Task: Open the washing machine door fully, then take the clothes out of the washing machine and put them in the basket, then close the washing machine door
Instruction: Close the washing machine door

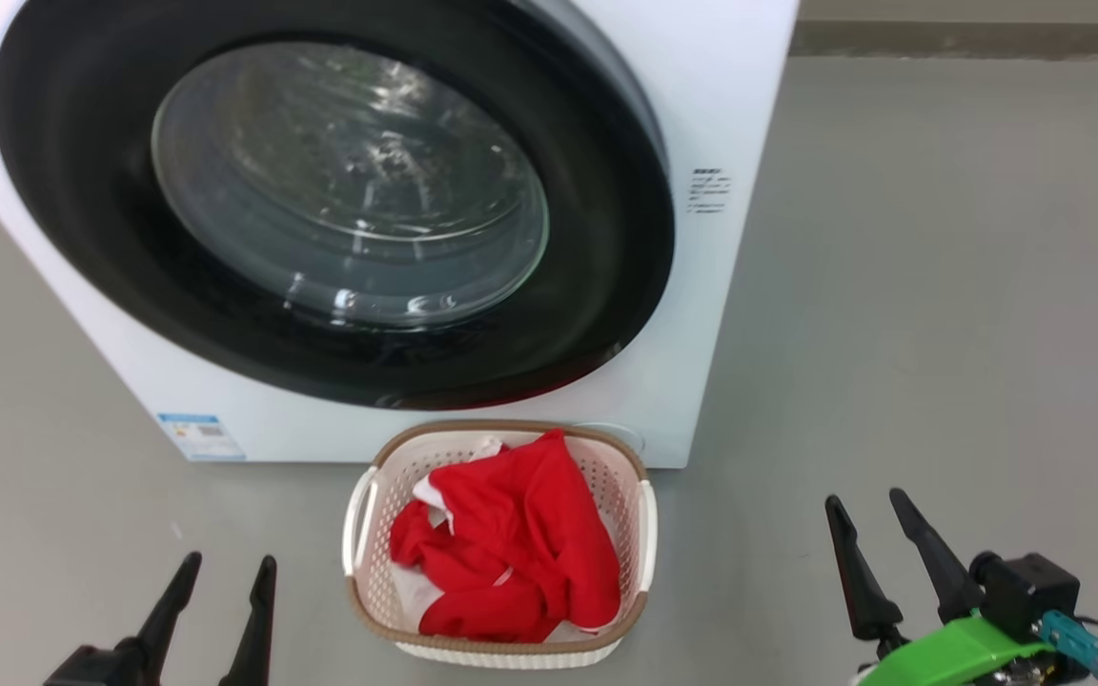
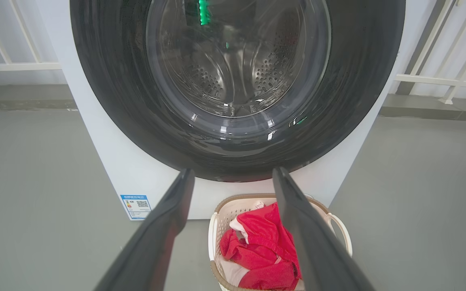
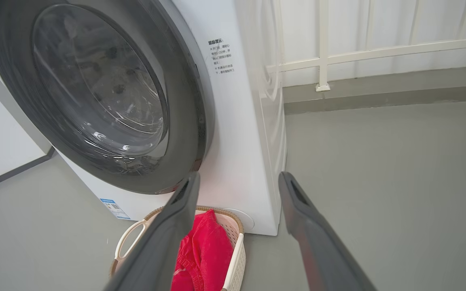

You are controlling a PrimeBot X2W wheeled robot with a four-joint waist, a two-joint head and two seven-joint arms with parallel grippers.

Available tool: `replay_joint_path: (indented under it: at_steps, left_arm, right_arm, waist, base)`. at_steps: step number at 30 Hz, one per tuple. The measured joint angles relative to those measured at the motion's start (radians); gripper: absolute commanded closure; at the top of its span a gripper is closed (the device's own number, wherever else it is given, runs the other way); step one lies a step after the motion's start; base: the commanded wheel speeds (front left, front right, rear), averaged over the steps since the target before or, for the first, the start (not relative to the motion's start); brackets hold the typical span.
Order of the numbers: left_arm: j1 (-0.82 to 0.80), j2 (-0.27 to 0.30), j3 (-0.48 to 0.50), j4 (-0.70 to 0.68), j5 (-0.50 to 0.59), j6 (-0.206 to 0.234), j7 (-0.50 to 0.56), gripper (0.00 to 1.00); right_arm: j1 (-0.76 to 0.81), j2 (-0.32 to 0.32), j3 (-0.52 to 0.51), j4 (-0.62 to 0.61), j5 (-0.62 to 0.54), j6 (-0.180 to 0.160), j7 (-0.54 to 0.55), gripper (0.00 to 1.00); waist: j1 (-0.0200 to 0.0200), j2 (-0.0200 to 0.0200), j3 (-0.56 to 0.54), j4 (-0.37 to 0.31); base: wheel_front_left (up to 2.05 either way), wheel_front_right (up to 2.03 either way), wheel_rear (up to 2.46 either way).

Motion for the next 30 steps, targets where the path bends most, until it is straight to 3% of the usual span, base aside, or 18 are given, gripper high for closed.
replay_joint_path:
  at_steps: [12, 30]
  left_arm:
    - [0.04, 0.001, 0.032, 0.0, 0.025, 0.0, 0.0, 0.0]
    - [0.055, -0.011, 0.054, -0.004, 0.035, 0.0, 0.0, 0.0]
  right_arm:
    - [0.097, 0.006, -0.046, -0.033, -0.013, 0.0, 0.0, 0.0]
    - [0.121, 0.009, -0.074, -0.047, -0.016, 0.0, 0.0, 0.0]
  waist:
    - [0.0, 0.0, -0.038, -0.072]
    - [0.0, 0.0, -0.037, -0.109]
  base:
    - [0.0, 0.0, 0.0]
    - [0.0, 0.0, 0.0]
